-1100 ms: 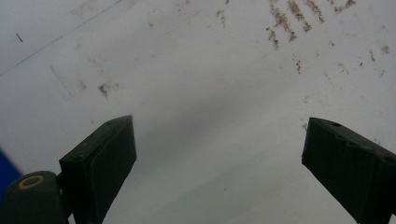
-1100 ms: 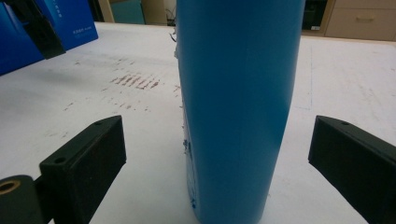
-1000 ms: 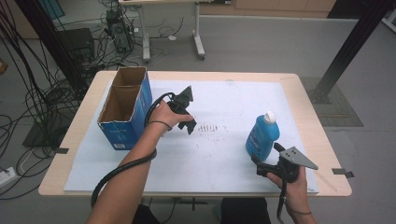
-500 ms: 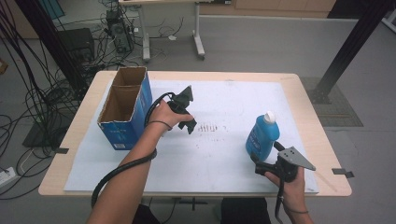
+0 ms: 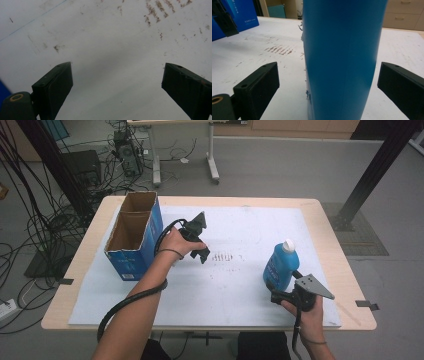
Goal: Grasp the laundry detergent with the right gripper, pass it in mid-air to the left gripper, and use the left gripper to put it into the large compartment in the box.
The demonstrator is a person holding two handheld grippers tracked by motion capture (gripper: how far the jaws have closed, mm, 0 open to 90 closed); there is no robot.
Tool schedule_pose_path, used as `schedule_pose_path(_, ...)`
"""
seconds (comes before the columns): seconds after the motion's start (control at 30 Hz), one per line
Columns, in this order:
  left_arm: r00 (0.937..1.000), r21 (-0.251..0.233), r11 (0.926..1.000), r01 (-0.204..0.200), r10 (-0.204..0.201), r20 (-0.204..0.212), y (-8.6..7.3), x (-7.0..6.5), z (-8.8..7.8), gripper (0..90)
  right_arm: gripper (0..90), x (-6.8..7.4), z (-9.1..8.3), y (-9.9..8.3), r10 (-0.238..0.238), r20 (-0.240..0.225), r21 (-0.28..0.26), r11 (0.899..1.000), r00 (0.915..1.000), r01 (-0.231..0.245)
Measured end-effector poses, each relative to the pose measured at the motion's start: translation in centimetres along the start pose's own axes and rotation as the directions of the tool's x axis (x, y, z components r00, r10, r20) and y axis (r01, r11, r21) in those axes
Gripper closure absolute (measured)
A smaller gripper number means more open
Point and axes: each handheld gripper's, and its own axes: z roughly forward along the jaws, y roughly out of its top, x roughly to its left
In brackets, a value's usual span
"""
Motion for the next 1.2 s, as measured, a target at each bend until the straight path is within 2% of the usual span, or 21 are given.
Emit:
schedule_pose_path(0.63, 1.0000, 0.012, 0.9999, -0.001, 0.001, 0.005, 0.2, 0.2, 0.7, 10.3, 3.7, -0.3, 1.8, -0.1, 0.021, 0.021, -0.001, 1.000, 0.9996, -0.021)
schedule_pose_path(1.2, 1.0000, 0.018, 0.9998, 0.000, 0.000, 0.003, 0.4, 0.1, 1.0, 10.2, 3.7, -0.5, 2.1, 0.0, 0.039, 0.023, -0.012, 0.999, 0.9990, -0.039)
